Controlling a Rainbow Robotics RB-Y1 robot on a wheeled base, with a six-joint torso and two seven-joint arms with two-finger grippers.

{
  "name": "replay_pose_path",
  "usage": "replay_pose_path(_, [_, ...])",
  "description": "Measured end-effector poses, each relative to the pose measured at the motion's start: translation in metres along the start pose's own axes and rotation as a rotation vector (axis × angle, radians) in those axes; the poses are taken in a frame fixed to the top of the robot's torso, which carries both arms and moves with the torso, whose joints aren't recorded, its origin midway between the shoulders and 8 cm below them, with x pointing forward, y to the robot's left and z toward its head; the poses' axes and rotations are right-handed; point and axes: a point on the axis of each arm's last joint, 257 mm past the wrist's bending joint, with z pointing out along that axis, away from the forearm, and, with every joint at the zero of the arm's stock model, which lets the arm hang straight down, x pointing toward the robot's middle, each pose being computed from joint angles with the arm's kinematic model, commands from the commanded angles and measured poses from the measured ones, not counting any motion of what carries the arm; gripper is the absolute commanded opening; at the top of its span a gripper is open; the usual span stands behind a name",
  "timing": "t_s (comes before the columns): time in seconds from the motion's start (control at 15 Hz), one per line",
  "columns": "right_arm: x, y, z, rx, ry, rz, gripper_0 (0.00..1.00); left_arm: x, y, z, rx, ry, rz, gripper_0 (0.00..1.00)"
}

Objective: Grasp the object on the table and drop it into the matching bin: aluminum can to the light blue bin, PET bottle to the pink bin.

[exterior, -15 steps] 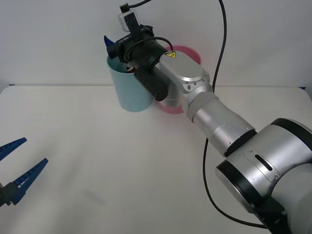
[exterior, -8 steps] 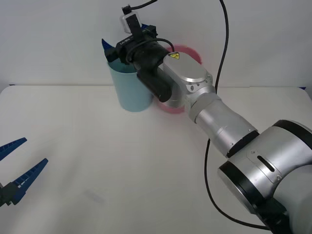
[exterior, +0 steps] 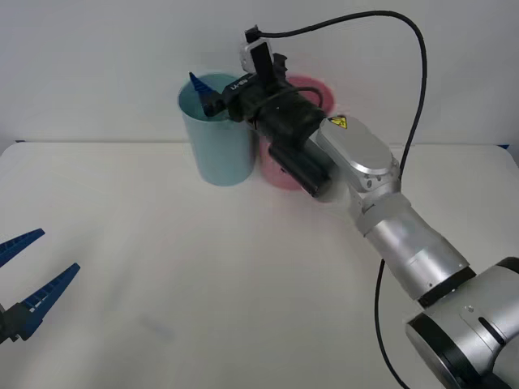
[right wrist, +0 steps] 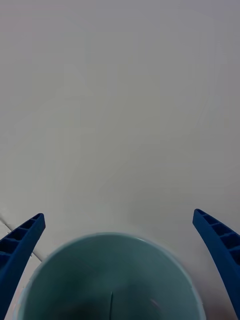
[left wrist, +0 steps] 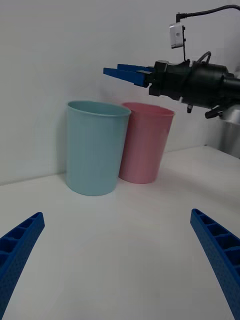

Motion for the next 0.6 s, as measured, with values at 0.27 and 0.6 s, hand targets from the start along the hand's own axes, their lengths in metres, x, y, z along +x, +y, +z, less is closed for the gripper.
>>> replay_pose_path(0.27, [-0.003, -0.001, -0.057, -0.021, -0.052, -0.009, 1.0, 0.0, 0.0, 0.0, 0.0, 0.0, 0.0, 1.0])
replay_pose_path(0.6, [0.01, -0.012, -0.158, -0.025, -0.042, -0.053, 1.0, 0.0, 0.0, 0.0, 0.0, 0.0, 0.0, 1.0])
